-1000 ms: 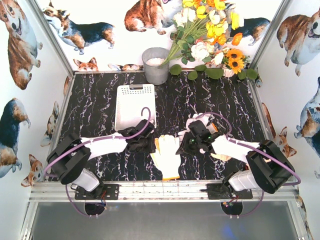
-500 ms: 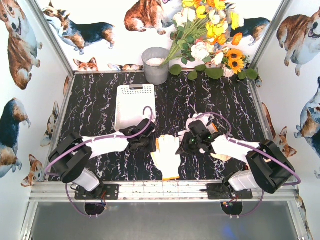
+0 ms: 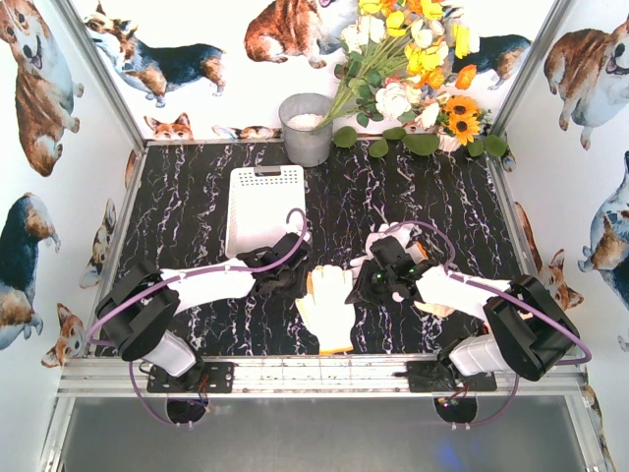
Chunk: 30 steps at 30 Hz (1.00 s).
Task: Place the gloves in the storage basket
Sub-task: Pair the glove with the glove.
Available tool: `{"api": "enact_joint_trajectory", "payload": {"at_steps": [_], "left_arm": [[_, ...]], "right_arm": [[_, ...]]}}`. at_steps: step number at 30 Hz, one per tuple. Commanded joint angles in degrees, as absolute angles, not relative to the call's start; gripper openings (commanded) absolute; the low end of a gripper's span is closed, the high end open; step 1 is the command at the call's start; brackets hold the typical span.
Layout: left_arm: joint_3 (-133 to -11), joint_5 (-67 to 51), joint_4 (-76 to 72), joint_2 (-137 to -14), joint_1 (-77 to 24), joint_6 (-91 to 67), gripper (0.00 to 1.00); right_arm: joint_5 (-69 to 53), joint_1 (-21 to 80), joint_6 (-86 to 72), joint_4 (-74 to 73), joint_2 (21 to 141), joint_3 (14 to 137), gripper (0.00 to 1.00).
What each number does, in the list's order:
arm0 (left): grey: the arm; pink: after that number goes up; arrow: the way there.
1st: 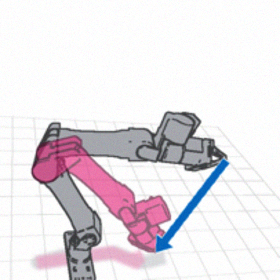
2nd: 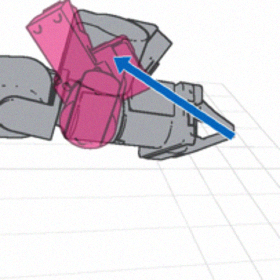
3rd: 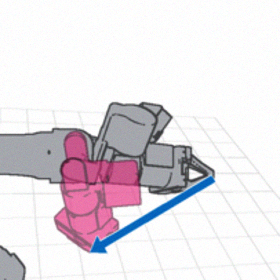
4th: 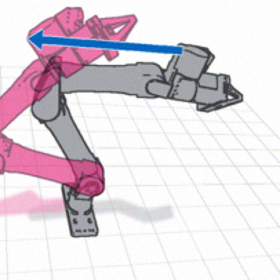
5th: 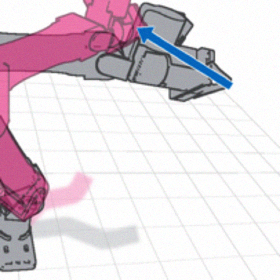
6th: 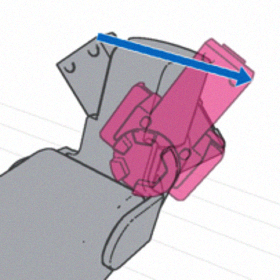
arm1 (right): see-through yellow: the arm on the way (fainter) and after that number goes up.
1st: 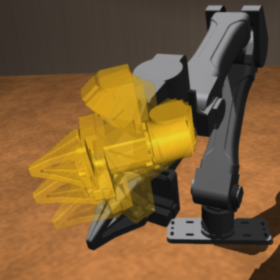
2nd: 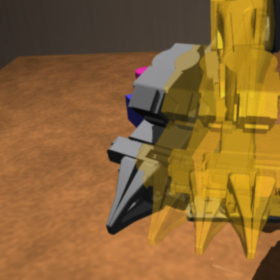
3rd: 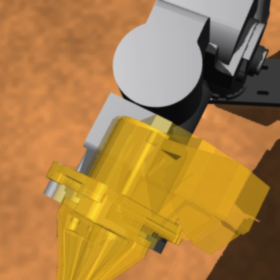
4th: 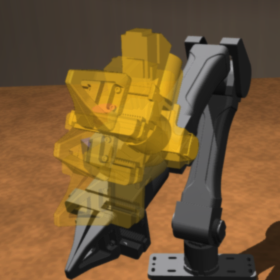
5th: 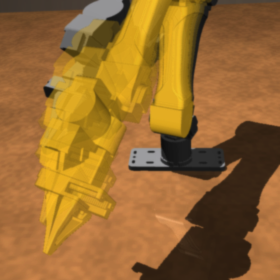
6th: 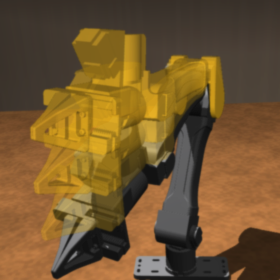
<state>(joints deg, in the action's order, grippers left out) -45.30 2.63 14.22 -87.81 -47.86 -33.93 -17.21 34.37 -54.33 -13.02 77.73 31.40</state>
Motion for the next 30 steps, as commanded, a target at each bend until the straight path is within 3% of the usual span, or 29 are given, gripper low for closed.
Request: {"api": "enact_joint_trajectory", "payload": {"at_steps": [1,15,18,23,30], "left_arm": [[-47.44,1.80,13.33,-88.91,-48.98,-32.60,0.21],[-47.64,2.62,14.36,-90.20,-50.05,-32.73,0.18],[-47.76,4.14,15.37,-89.97,-50.27,-32.76,0.25],[-48.06,6.16,16.40,-89.44,-50.69,-32.40,0.26],[-48.47,5.76,16.13,-90.33,-51.34,-32.05,0.18]], "right_arm": [[-17.84,34.19,-54.40,-10.20,77.26,31.99,0.20],[-17.93,34.19,-54.49,-9.89,77.46,31.73,0.20],[-17.97,34.19,-54.43,-9.90,77.43,31.82,0.20],[-18.10,34.19,-54.40,-9.84,77.60,31.90,0.20],[-18.19,34.19,-54.40,-9.84,77.52,31.82,0.19]]}}
